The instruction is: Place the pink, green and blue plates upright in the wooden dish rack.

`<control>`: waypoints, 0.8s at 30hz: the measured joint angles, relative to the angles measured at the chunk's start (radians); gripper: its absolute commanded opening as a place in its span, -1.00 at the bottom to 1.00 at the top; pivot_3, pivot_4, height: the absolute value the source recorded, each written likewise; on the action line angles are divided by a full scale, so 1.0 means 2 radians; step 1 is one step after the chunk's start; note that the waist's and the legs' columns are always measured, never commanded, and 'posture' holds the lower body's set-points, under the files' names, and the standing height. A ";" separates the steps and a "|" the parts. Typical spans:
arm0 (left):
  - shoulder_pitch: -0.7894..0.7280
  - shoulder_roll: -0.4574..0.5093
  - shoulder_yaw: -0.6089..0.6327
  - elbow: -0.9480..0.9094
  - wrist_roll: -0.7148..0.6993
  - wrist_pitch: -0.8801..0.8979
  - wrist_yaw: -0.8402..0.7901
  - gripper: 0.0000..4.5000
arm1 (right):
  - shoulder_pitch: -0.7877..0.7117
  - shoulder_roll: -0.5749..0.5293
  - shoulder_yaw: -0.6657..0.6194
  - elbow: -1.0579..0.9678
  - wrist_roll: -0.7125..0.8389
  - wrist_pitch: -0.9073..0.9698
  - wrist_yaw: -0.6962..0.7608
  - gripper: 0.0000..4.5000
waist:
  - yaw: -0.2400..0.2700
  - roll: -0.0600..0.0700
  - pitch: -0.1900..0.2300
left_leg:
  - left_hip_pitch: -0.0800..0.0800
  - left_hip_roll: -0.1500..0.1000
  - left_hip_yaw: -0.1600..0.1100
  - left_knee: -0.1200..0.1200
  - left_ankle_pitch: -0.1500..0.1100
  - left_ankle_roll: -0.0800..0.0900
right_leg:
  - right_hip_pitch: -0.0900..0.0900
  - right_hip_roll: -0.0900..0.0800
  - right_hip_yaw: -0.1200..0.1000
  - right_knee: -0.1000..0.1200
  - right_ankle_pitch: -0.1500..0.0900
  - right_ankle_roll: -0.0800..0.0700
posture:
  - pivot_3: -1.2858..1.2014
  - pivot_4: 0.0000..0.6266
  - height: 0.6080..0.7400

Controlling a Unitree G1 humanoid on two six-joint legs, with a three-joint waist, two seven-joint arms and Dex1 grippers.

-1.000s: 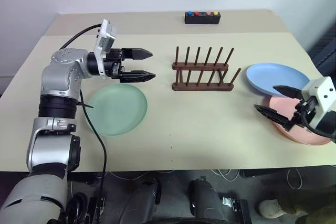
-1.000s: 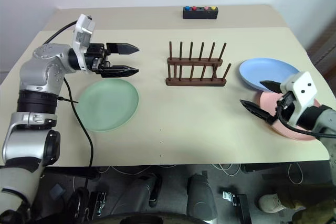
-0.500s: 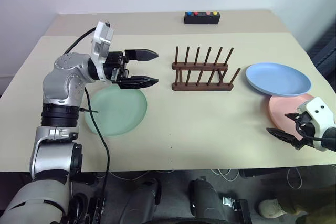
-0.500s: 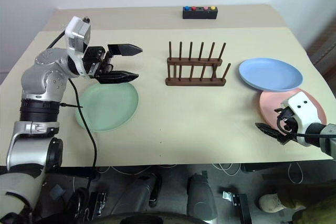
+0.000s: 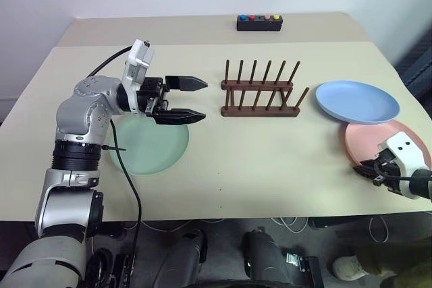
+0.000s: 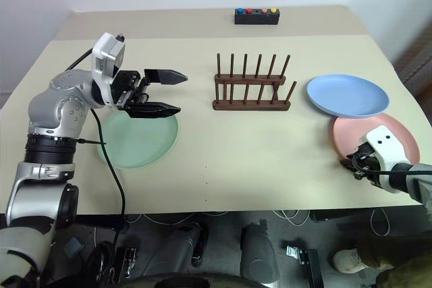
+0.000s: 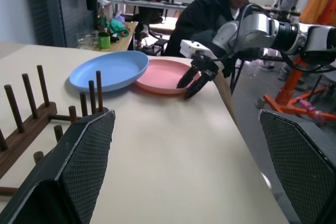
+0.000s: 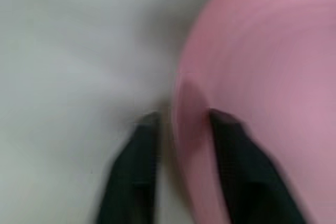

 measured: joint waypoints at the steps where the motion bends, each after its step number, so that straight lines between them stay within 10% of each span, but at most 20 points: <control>1: 0.000 0.000 0.000 0.000 0.000 0.000 0.000 1.00 | 0.000 -0.006 0.000 -0.002 -0.006 -0.006 -0.001 -0.98 | 0.000 0.000 0.000 | 0.000 0.000 0.000 0.000 0.000 0.000 | 0.000 0.000 0.000 0.000 0.000 0.000 | 0.03 -0.52 1.00; 24: 0.000 -0.009 -0.003 0.014 0.001 -0.022 0.004 1.00 | 0.103 -0.103 -0.177 -0.102 0.019 0.073 0.181 -0.98 | 0.001 0.000 0.000 | 0.000 0.000 0.001 0.000 -0.001 0.001 | 0.000 0.000 0.000 -0.001 0.000 0.000 | 0.03 -0.52 1.00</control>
